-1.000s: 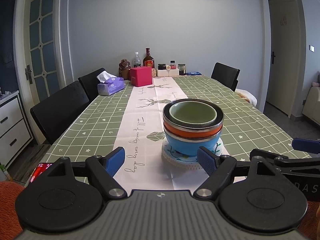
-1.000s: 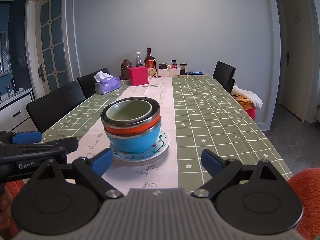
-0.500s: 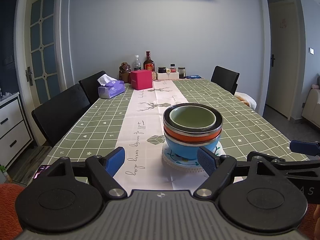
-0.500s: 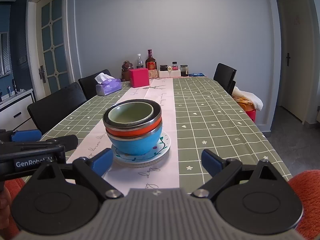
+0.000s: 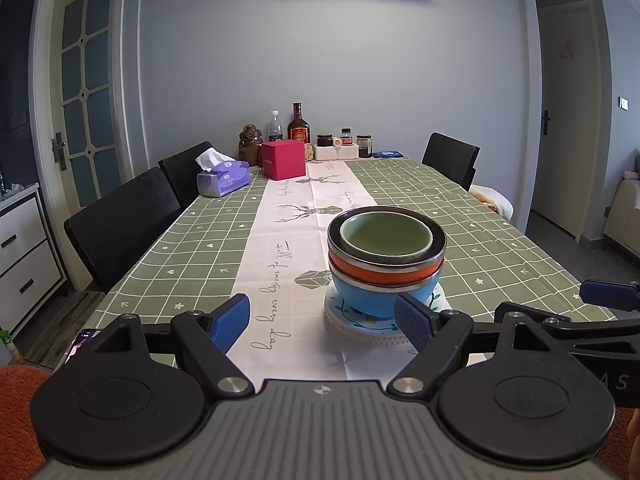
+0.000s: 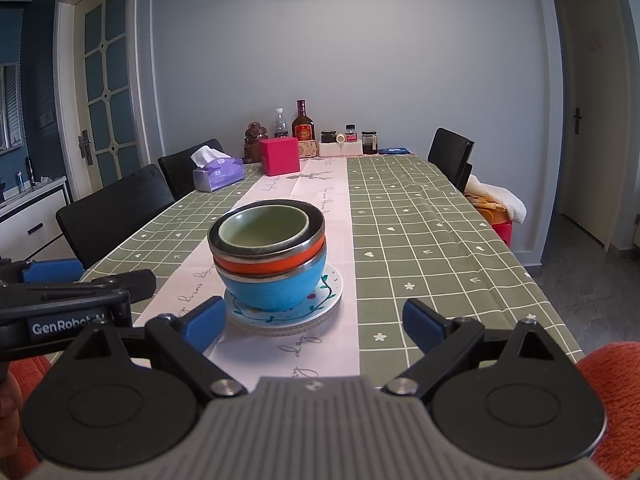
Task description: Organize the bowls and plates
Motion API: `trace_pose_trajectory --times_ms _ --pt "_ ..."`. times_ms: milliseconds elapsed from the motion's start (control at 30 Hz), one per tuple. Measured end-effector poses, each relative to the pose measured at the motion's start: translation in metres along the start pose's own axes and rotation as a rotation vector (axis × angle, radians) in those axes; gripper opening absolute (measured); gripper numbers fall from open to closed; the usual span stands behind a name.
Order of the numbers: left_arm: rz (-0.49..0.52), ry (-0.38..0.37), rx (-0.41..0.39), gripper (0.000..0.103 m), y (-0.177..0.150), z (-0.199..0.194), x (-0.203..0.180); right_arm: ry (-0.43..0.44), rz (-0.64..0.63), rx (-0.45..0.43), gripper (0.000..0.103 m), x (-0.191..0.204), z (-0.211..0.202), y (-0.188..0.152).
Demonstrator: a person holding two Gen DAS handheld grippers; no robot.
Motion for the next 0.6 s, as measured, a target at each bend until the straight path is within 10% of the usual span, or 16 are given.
trace_pose_trajectory --times_ms 600 --pt "-0.010 0.006 0.012 0.096 -0.0029 -0.0012 0.0029 0.001 -0.003 0.019 0.093 -0.0008 0.0061 -0.0015"
Point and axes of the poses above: each gripper's, at about its wrist camera, not at the fingertips, and z roughly the way its jaws point, x to its left, y to its top, the point moved 2 cm from there along z, roughly the way its jaws point, and after that the axes turned 6 degrees about y, right-handed, at the moved point
